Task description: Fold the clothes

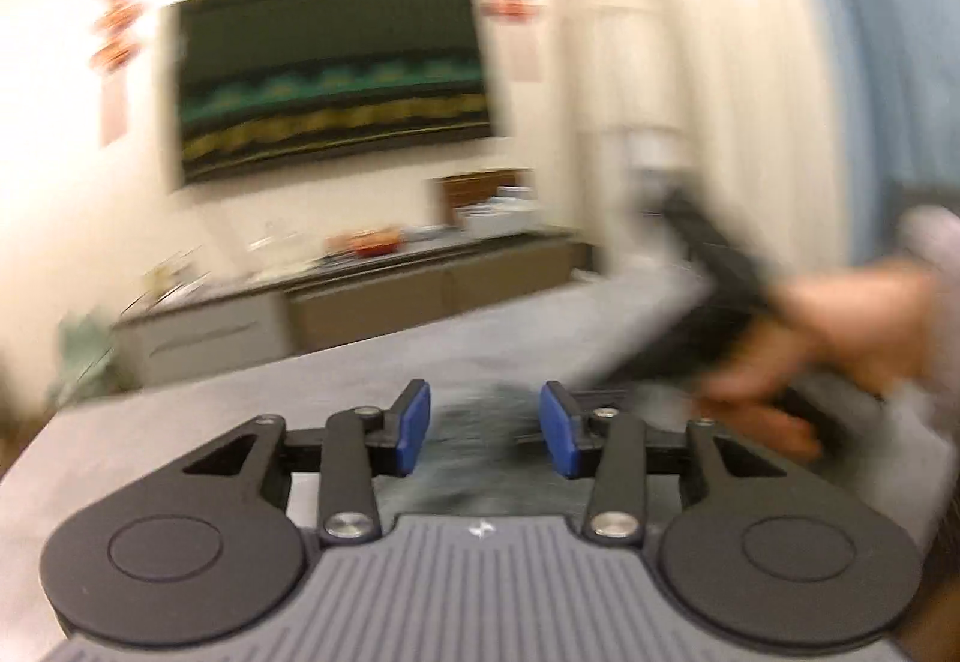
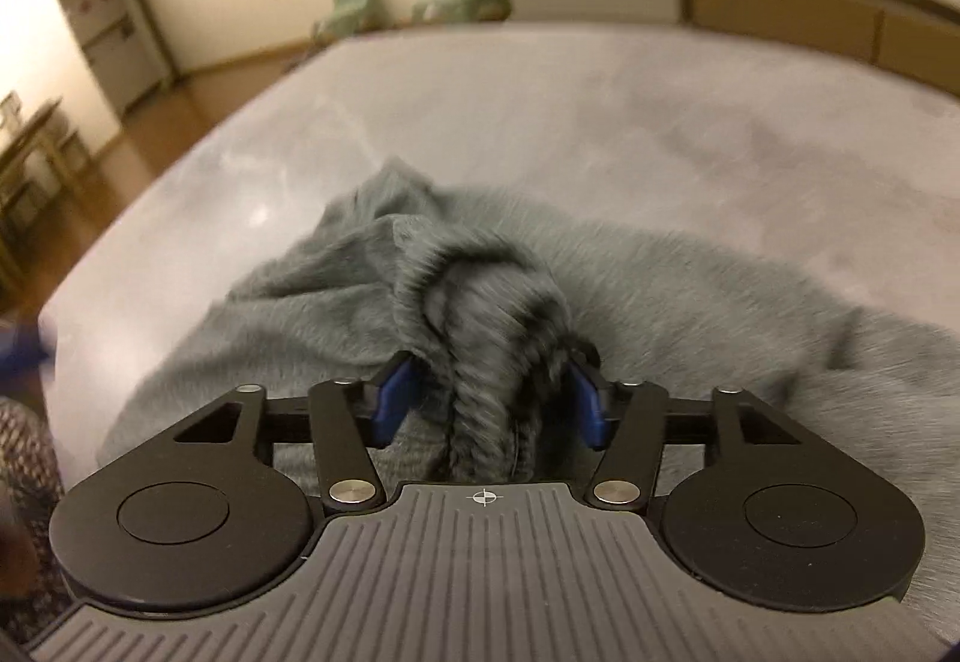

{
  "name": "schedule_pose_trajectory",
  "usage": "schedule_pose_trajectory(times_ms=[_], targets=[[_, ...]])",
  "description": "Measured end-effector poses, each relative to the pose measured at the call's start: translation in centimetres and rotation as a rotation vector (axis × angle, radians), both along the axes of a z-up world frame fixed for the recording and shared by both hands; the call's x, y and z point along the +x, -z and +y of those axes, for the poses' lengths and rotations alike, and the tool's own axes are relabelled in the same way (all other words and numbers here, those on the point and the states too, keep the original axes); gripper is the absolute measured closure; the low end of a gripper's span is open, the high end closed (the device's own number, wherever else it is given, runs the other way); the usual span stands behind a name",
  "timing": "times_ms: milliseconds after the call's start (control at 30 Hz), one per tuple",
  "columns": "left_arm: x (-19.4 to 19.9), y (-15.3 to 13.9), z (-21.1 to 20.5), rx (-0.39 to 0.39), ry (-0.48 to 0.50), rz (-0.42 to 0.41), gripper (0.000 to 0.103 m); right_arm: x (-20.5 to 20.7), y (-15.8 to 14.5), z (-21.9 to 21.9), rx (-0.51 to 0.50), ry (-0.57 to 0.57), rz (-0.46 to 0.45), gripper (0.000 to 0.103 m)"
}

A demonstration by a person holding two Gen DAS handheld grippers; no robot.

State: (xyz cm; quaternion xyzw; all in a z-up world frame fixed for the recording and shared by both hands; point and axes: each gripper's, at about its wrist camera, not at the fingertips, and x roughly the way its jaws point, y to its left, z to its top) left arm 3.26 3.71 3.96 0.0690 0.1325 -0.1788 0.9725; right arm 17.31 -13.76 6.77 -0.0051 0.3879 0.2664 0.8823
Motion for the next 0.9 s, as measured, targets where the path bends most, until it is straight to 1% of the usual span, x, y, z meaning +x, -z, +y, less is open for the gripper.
schedule_pose_trajectory(times_ms=[67,100,133,167,233,267,333,367,433,467,500,533,567,600,667,700,733,800,833,900], targets=[[2.4,-0.3,2.8,-0.083,-0.112,0.067,0.063,-1.4,-1.2,-0.4,-0.023,0.053,-0.089,0.045],[3.8,-0.3,3.7,-0.111,-0.141,0.107,0.063,-2.3,-1.7,-0.3,-0.042,0.077,-0.136,0.045],[5.2,-0.4,4.6,-0.135,-0.165,0.146,0.063,-3.4,-2.1,0.1,-0.060,0.078,-0.178,0.049],[6.7,-0.3,4.8,-0.135,-0.167,0.179,0.063,-4.5,-2.5,0.4,-0.078,0.078,-0.219,0.055],[9.9,-0.1,4.6,-0.130,-0.148,0.258,0.063,-5.7,-2.8,0.8,-0.105,0.024,-0.263,0.064],[11.5,0.2,4.5,-0.120,-0.136,0.304,0.062,-6.4,-2.7,1.1,-0.120,-0.011,-0.279,0.067],[14.5,0.9,4.0,-0.087,-0.134,0.385,0.064,-7.2,-1.8,2.3,-0.146,-0.085,-0.261,0.071],[15.8,1.4,3.6,-0.058,-0.119,0.422,0.063,-7.5,-1.3,2.6,-0.149,-0.097,-0.245,0.071],[18.1,2.5,2.7,0.003,-0.090,0.481,0.063,-8.3,-0.2,2.8,-0.156,-0.116,-0.216,0.071],[18.5,3.1,2.6,0.022,-0.076,0.495,0.063,-8.8,0.4,2.7,-0.160,-0.124,-0.204,0.070],[18.8,3.6,2.7,0.053,-0.073,0.500,0.066,-8.9,1.0,2.5,-0.166,-0.128,-0.208,0.070],[19.4,3.9,2.6,0.092,-0.112,0.489,0.079,-9.0,1.5,2.3,-0.172,-0.132,-0.212,0.071],[19.8,4.2,3.3,0.088,-0.163,0.493,0.086,-9.0,1.5,2.0,-0.176,-0.134,-0.220,0.074],[20.2,4.4,4.0,0.083,-0.213,0.496,0.087,-8.8,1.5,2.0,-0.181,-0.133,-0.218,0.074],[21.1,5.0,5.4,0.075,-0.315,0.502,0.100,-8.5,1.6,1.9,-0.189,-0.130,-0.216,0.074],[21.4,5.2,6.1,0.067,-0.364,0.505,0.099,-8.4,1.6,1.9,-0.194,-0.128,-0.215,0.073],[21.3,4.9,7.2,0.036,-0.395,0.508,0.099,-8.5,1.6,1.9,-0.197,-0.129,-0.221,0.073],[20.4,3.5,8.9,-0.065,-0.400,0.500,0.098,-8.7,1.5,1.8,-0.204,-0.131,-0.232,0.072],[19.4,2.3,9.0,-0.100,-0.361,0.479,0.094,-8.8,1.4,1.8,-0.209,-0.129,-0.234,0.069],[17.5,-0.2,9.2,-0.171,-0.277,0.439,0.089,-9.1,0.8,1.6,-0.204,-0.114,-0.244,0.068]])
